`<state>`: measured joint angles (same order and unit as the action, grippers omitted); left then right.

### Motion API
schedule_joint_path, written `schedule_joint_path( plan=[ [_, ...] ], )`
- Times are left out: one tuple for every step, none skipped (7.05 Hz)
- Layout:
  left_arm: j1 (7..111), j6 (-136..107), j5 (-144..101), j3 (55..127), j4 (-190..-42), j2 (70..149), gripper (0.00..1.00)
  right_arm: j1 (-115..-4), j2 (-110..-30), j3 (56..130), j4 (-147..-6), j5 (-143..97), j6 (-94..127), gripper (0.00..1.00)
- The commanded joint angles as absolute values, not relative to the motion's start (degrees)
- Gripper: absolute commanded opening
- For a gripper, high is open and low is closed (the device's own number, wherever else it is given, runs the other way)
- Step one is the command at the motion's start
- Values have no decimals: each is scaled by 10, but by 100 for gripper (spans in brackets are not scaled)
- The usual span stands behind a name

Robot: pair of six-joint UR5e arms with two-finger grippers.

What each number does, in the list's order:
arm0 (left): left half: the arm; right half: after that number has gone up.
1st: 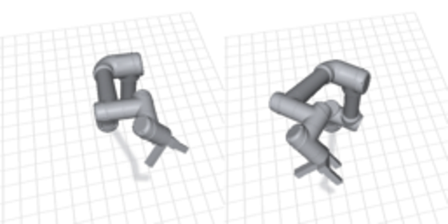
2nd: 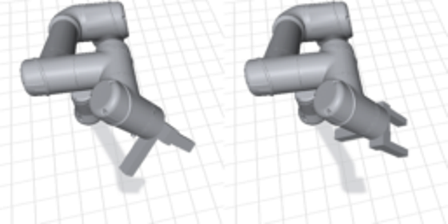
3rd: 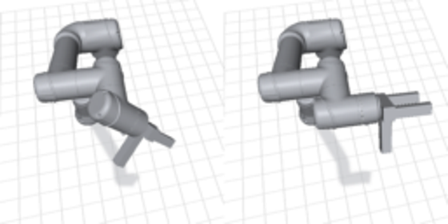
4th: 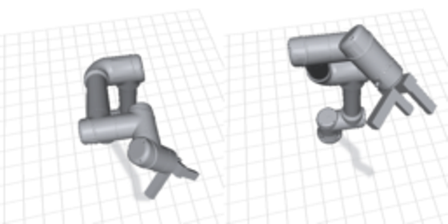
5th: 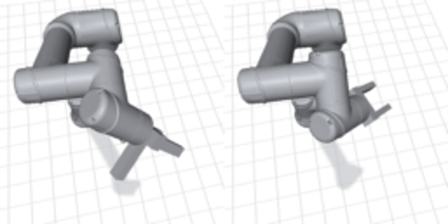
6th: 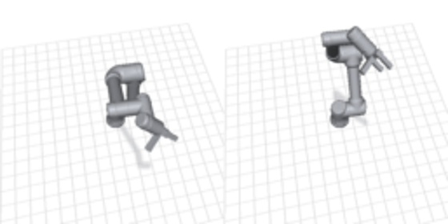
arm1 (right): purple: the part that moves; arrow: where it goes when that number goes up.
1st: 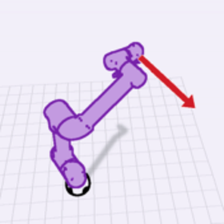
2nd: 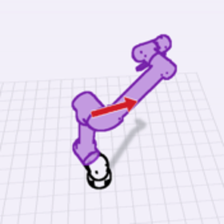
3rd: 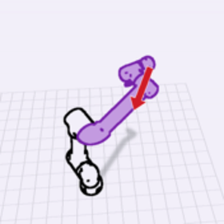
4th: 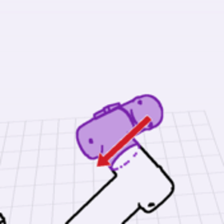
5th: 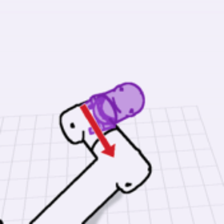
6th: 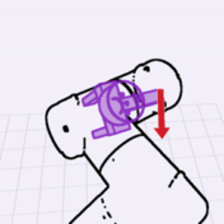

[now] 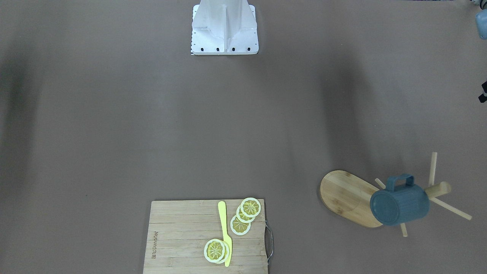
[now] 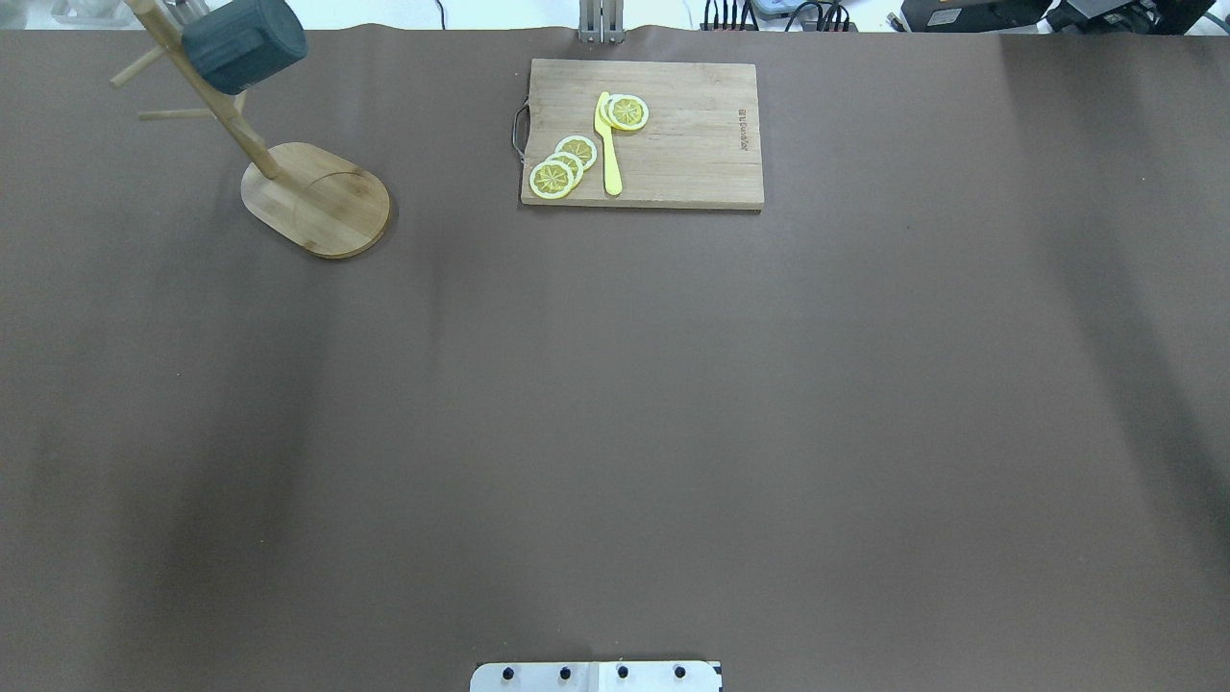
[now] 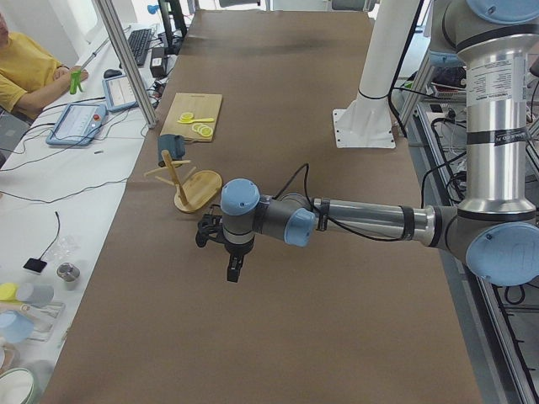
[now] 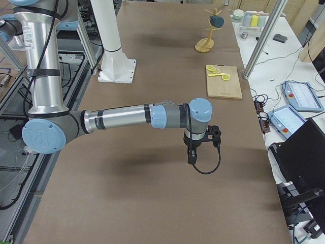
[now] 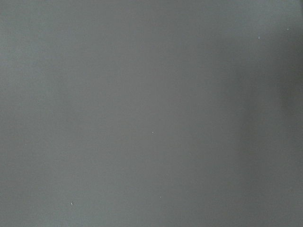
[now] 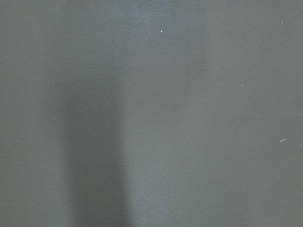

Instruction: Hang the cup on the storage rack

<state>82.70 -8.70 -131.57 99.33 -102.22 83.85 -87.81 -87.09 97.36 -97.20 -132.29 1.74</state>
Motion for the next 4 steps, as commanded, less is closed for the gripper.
schedule_joint_path(
  plan=[
    [827,-87,-1315,995,-1022,838,98,-878,-870,974,-972,-1323,18,100],
    [827,-87,-1315,996,-1022,838,98,-878,-870,974,-972,-1323,17,100],
    [827,-87,-1315,998,-1022,839,98,-878,-870,975,-972,-1323,17,100],
    [827,-87,-1312,998,-1021,839,98,-878,-870,975,-972,-1323,18,100]
  ],
)
